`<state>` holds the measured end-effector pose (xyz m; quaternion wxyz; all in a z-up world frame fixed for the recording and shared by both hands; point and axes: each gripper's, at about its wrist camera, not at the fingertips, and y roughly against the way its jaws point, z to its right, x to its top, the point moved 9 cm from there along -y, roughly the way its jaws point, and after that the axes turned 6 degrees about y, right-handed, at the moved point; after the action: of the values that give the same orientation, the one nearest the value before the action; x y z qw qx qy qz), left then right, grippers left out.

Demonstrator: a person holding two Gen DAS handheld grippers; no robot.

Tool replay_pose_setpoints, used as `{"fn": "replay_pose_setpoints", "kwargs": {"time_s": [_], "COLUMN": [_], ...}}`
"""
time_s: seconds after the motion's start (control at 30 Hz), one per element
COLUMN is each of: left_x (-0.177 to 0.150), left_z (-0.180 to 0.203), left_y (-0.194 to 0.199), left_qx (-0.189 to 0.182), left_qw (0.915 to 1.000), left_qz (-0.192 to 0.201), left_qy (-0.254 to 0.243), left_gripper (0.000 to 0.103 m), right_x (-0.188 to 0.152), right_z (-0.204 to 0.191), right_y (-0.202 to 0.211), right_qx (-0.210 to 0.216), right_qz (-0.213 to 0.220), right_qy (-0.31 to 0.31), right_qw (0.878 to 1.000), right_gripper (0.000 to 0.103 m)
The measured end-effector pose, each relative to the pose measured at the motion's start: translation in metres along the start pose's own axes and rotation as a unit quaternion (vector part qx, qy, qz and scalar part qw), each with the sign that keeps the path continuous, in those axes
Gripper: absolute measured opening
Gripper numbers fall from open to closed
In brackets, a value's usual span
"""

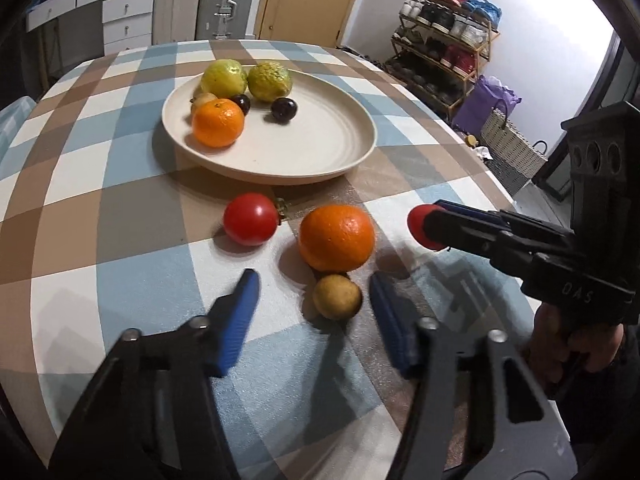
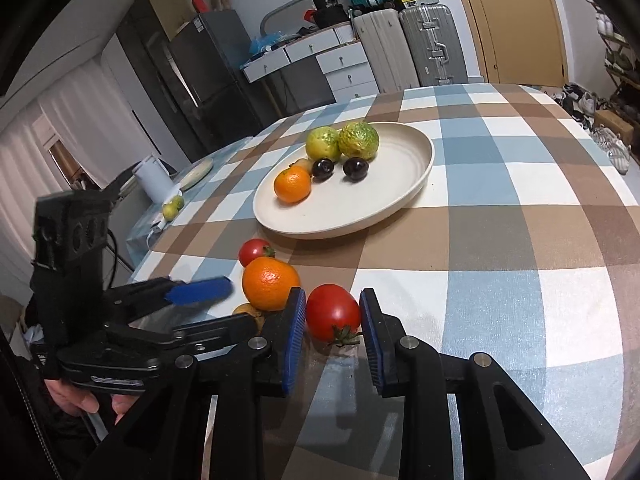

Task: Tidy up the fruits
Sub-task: 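Grasp the red tomato with the right gripper while the left gripper grasps the brown kiwi, then carry the kiwi and tomato onto the plate and release both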

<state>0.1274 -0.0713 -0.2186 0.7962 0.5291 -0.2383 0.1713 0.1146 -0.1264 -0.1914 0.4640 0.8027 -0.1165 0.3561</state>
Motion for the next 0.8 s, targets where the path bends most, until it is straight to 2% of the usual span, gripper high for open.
{"fn": "replay_pose_setpoints", "kwargs": {"time_s": [0.03,0.1,0.17,0.43,0.8], "left_x": [-0.001,-0.002,-0.006,-0.009,0.034], "left_z": [0.002,0.008,0.012,0.018,0.003], "left_y": [0.000,0.000,-0.002,0.000,0.038], "left_qx": [-0.003,-0.013,-0.020,-0.034,-0.038], "left_qw": [1.0000,0.9999,0.9996,0.9990,0.9984], "left_qz": [0.000,-0.005,-0.016,-0.021,0.039], "left_qy": [-0.002,-0.009,-0.012,-0.017,-0.012], "left_gripper": [0.044,0.030,0.023,0.023,0.023], "right_x": [0.001,0.003,0.004,0.004,0.013], "right_z": [-0.001,-0.003,-0.005,-0.009,-0.002], "right_y": [0.002,0.004,0.005,0.006,0.009], "right_qx": [0.003,0.005,0.010,0.017,0.020], "right_qz": [0.002,0.006,0.008,0.010,0.025], "right_qy": [0.003,0.007,0.009,0.016,0.004], "right_qw": [1.000,1.000,1.000,1.000,0.999], "right_gripper": [0.028,0.028,0.028,0.028,0.028]}}
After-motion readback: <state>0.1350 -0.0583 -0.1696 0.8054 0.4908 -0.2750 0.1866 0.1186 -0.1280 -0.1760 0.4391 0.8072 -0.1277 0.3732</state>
